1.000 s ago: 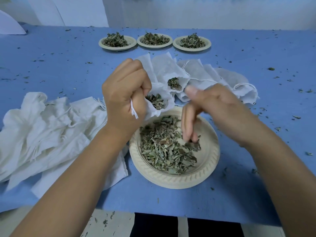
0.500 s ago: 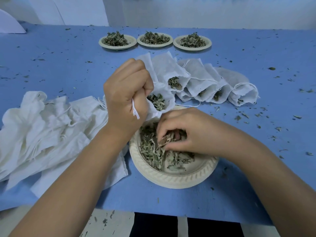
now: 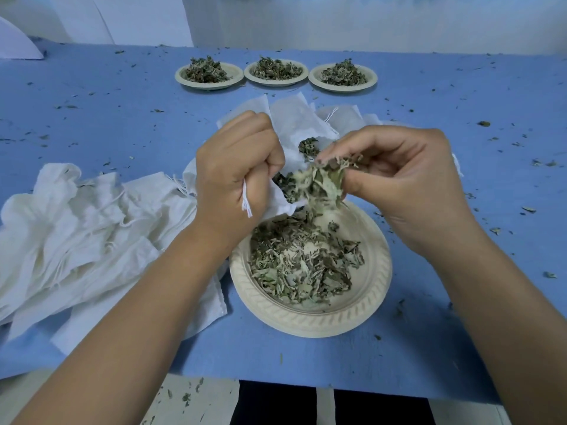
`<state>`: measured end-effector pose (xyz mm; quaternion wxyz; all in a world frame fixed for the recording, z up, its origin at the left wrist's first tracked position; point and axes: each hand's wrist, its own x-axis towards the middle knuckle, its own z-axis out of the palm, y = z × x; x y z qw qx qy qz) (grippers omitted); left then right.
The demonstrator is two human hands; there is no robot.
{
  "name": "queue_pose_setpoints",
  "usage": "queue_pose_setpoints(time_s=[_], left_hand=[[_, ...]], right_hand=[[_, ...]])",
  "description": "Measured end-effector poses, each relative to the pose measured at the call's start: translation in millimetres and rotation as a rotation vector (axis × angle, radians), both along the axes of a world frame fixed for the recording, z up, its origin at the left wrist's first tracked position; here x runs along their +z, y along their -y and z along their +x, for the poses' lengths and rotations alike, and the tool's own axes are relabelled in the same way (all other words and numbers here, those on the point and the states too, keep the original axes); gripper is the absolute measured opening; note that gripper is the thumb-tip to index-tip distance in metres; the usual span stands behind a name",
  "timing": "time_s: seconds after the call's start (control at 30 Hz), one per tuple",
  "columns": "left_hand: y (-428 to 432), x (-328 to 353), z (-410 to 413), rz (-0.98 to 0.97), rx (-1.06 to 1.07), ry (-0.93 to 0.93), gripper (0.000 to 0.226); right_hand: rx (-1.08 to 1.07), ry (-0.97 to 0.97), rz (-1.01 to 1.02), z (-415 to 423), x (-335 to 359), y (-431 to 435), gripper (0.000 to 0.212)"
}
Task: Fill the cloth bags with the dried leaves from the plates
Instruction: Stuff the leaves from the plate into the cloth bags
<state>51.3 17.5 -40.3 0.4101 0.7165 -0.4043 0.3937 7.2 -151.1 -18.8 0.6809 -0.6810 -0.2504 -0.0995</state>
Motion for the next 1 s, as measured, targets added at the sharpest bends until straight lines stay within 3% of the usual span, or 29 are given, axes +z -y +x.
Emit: queue_pose_setpoints(time_s=[0.1,0.17,0.3,0.37,0.5,0.63,0.77,0.93,1.0], left_hand=[[1.9,-0.8,-0.3,0.01,-0.021,0.014,0.029],[2.9,-1.5,-0.2,0.012,-0.023,0.026,0.03],[3.0,-3.8,-0.4,0.042,-0.016,0.033,0.031],[3.2,-3.4,-0.9,0.042,-0.006,0.011,0.03],[1.7,-1.7,-0.7,0.021,0.026,-0.012,0.029],[2.5,-2.3,-1.8,0.025,0.015,-0.014,0.028],[4.3,-2.7,-2.7,0.053,-0.013,0.002,0.03],[2.2,-1.6,-2.1,-0.005,0.03,-0.033,0.028],[1.3,-1.3,-1.8,-0.019,0.042,-0.042,0.027]], right_hand=[[-0.09,-0.095,0.056,0.3,-5.5,-6.5,0.02],[-0.168,-0.11,-0.024,-1.6,-13.0,-12.3,0.019],[-0.35,0.14,-0.329,-6.0,-22.4,-22.9,0.02],[-0.304,0.171,-0.378,-4.3,-23.0,-20.2,0.02],[-0.125,0.032,-0.228,1.0,-15.1,-10.1,0.027],[-0.171,0.23,-0.29,-0.7,-17.2,-12.2,0.013],[-0.323,0.433,-0.47,0.0,-26.1,-21.4,0.013],[-0.069,0.0,-0.257,0.2,-17.6,-10.9,0.019],[-0.026,-0.006,-0.229,-0.2,-15.2,-8.9,0.015]])
